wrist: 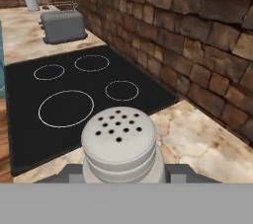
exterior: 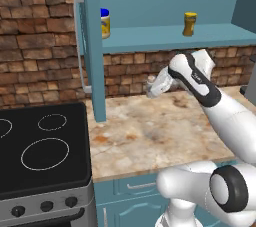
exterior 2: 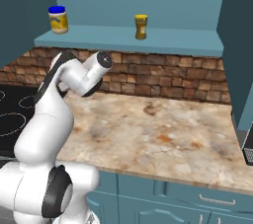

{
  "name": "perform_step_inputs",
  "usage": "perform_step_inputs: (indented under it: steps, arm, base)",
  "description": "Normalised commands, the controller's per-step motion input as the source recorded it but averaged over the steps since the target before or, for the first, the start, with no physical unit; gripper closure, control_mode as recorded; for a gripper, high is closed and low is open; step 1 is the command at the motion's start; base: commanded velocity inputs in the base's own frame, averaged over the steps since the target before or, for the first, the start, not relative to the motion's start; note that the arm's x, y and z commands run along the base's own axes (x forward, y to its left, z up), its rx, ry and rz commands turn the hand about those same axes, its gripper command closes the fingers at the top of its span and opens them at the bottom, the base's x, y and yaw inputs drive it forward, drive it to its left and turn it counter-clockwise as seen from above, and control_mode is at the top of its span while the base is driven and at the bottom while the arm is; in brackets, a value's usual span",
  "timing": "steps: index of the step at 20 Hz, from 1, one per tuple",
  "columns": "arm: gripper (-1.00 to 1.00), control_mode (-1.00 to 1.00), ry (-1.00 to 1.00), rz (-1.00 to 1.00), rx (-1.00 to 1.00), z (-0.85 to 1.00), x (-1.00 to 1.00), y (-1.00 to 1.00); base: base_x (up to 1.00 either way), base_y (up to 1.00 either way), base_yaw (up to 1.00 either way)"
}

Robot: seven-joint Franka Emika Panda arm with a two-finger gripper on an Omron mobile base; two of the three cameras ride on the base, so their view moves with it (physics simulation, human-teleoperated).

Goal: Collect the turmeric, mayonnaise, and shaker from the cabinet and place them next to the stove.

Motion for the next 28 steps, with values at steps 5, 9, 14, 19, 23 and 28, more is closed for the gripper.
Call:
perform_step_inputs:
  steps: [5,9,14,19,23,28]
  arm:
    - [1.00,-1.00,-0.06,0.27,0.06,-0.92,0.59,0.44]
    - [1.00,-1.00,-0.09,0.20,0.11,-0.63,0.62,0.38]
    - [1.00,-1.00,0.01,0.07,-0.01,-0.45,0.15,0.11]
    - [1.00,-1.00,0.03,0.00,-0.01,-0.39,0.44,0.46]
    - [1.00,-1.00,0.00,0.00,0.00,-0.40,0.46,0.50]
    - [1.00,-1.00,0.00,0.00,0.00,-0.36,0.33,0.45]
  base:
    - [0.00,0.00,0.00]
    - [0.00,0.00,0.00]
    - [0.00,0.00,0.00]
    - [0.00,0.00,0.00]
    - [0.00,0.00,0.00]
    - [0.00,0.00,0.00]
